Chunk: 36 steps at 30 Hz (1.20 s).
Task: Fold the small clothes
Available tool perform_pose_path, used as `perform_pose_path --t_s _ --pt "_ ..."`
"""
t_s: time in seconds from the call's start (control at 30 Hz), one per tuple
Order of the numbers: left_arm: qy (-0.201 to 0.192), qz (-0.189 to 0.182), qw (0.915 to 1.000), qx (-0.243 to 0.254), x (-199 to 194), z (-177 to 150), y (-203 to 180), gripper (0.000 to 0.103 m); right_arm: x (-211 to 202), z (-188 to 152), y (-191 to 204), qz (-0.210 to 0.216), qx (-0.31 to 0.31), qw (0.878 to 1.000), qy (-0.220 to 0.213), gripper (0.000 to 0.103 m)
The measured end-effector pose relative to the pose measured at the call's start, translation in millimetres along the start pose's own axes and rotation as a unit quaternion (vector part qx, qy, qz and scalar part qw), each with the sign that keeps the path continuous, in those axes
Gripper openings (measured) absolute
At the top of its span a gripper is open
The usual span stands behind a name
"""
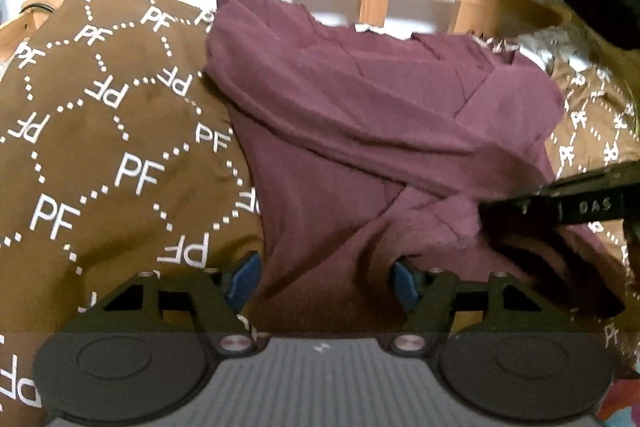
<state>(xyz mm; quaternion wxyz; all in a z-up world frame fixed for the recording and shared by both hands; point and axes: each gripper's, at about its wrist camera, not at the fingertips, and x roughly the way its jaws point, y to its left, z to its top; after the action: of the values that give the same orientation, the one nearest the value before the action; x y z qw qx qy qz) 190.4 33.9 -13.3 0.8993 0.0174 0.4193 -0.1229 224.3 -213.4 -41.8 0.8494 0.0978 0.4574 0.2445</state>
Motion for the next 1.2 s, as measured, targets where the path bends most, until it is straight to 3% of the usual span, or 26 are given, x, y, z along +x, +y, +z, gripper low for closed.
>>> perform_pose_path --t_s 0.17,0.23,0.33,0.4,0.47,0.63,0.8,0.9,1.0,1.1,1.2 --pt "-0.026 0.006 0.9995 0.015 -6.6 0.7 -5.1 0.070 0.1 1.8 1.0 0.001 -0.003 1.000 -0.004 0.010" --pt "-0.023 0.002 0.9995 0.024 -4.2 1.1 -6.4 0.048 0.1 2.5 0.1 0.001 -0.002 1.000 -0.006 0.010" --pt "-0.020 -0.023 0.9992 0.024 -2.4 0.9 -7.6 0.023 0.6 2.6 1.0 0.004 -0.005 1.000 -0.005 0.010" --pt "-0.029 -0.026 0.9987 0.034 -3.9 0.4 -10.2 0.019 0.3 1.2 3.8 0.002 -0.014 1.000 -0.004 0.011" --pt "-0.044 -0.023 0.9974 0.052 -5.9 -0.2 -14.3 0.008 0.0 0.9 6.6 -0.001 -0.024 1.000 -0.004 0.014" --pt "-0.068 -0.009 0.9947 0.077 -11.9 -2.7 -23.8 0.005 -3.0 -1.8 14.2 -0.019 -0.060 0.998 -0.008 0.030" --pt "-0.064 -0.006 0.9960 0.061 -11.4 -2.6 -19.5 0.005 -9.5 -14.7 22.9 -0.031 -0.107 0.994 0.003 0.067" --pt "-0.062 -0.010 0.9968 0.050 -10.2 -1.1 -14.8 0.005 -12.5 -28.4 29.5 -0.041 -0.136 0.990 0.013 0.077" --pt "-0.062 -0.005 0.9966 0.054 -9.9 -0.7 -14.4 0.005 -12.8 -44.4 37.1 -0.054 -0.172 0.983 0.031 0.079" --pt "-0.064 0.001 0.9963 0.057 -11.1 -0.9 -16.1 0.005 -8.4 -62.4 47.0 -0.117 -0.236 0.963 0.052 0.077" --pt "-0.063 0.006 0.9965 0.054 -11.4 -0.7 -16.4 0.005 -12.7 -75.8 42.8 -0.166 -0.254 0.952 0.050 0.073"
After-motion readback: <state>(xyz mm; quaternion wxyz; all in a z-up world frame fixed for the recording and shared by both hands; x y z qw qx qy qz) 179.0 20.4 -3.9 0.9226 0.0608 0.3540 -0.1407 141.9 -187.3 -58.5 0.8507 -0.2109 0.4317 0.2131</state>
